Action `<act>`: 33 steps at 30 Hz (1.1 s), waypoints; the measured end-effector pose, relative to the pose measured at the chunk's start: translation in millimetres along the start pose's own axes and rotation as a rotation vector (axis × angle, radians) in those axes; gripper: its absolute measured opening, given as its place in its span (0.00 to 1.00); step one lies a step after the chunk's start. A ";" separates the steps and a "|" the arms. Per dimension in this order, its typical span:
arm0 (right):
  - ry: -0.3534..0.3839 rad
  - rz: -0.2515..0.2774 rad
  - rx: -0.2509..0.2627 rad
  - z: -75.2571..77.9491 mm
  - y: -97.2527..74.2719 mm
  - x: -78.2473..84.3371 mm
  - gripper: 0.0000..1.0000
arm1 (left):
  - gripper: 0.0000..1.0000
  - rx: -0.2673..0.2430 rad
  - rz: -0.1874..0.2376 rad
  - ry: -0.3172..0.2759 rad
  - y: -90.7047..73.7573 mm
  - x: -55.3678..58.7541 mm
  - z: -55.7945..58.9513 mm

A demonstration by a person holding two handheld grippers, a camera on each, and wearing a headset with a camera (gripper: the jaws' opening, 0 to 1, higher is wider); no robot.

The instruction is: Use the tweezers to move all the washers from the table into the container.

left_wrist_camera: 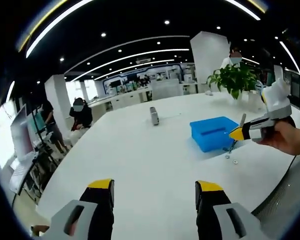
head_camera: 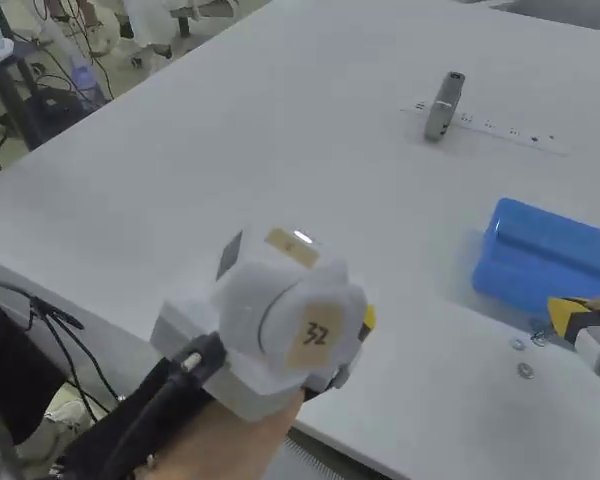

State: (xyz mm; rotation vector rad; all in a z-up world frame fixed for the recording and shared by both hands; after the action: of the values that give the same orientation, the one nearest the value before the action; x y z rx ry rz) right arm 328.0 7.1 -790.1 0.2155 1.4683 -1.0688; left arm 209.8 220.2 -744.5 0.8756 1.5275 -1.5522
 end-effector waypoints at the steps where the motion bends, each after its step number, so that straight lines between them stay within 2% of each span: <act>1: 0.011 -0.003 -0.010 -1.4 1.9 0.5 0.04 | 0.66 -0.002 -0.007 0.001 0.6 1.3 -0.1; 6: 0.019 -0.002 -0.024 -5.7 11.3 -0.8 0.04 | 0.66 -0.011 -0.021 0.005 2.1 3.8 -1.7; 8: -0.011 -0.021 -0.042 -8.4 15.1 3.0 0.04 | 0.67 -0.019 -0.027 0.009 2.6 5.1 -3.3; 16: -0.032 -0.028 -0.063 -11.6 11.8 5.2 0.04 | 0.66 -0.027 -0.039 0.016 2.8 7.5 -4.8; 24: -0.056 -0.034 -0.052 -11.1 8.2 3.9 0.04 | 0.69 -0.031 -0.001 -0.018 1.2 1.5 -6.5; 27: -0.066 -0.041 -0.060 -10.9 9.9 3.1 0.04 | 0.74 -0.037 -0.003 -0.019 2.0 1.8 -6.9; 29: -0.076 -0.064 -0.069 -11.9 9.8 6.7 0.04 | 0.74 -0.037 -0.011 -0.019 2.9 3.0 -6.7; 33: -0.076 -0.072 -0.073 -10.5 6.6 9.1 0.04 | 0.73 -0.037 -0.009 -0.016 3.5 2.8 -6.4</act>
State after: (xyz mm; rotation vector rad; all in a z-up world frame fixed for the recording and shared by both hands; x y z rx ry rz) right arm 323.0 14.0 -802.9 0.0701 1.4533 -1.0673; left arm 211.3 226.5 -748.9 0.8346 1.5462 -1.5285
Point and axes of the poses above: the centre of the closed fingertips' face, and the gripper's own axes: y roughly forward along the fingers, z roughly to its right, x roughly out of its underside, the point moved 2 cm from there along -y, roughly backward along the fingers, and after that the axes turned 15 degrees about -y, right-handed, at the moved point
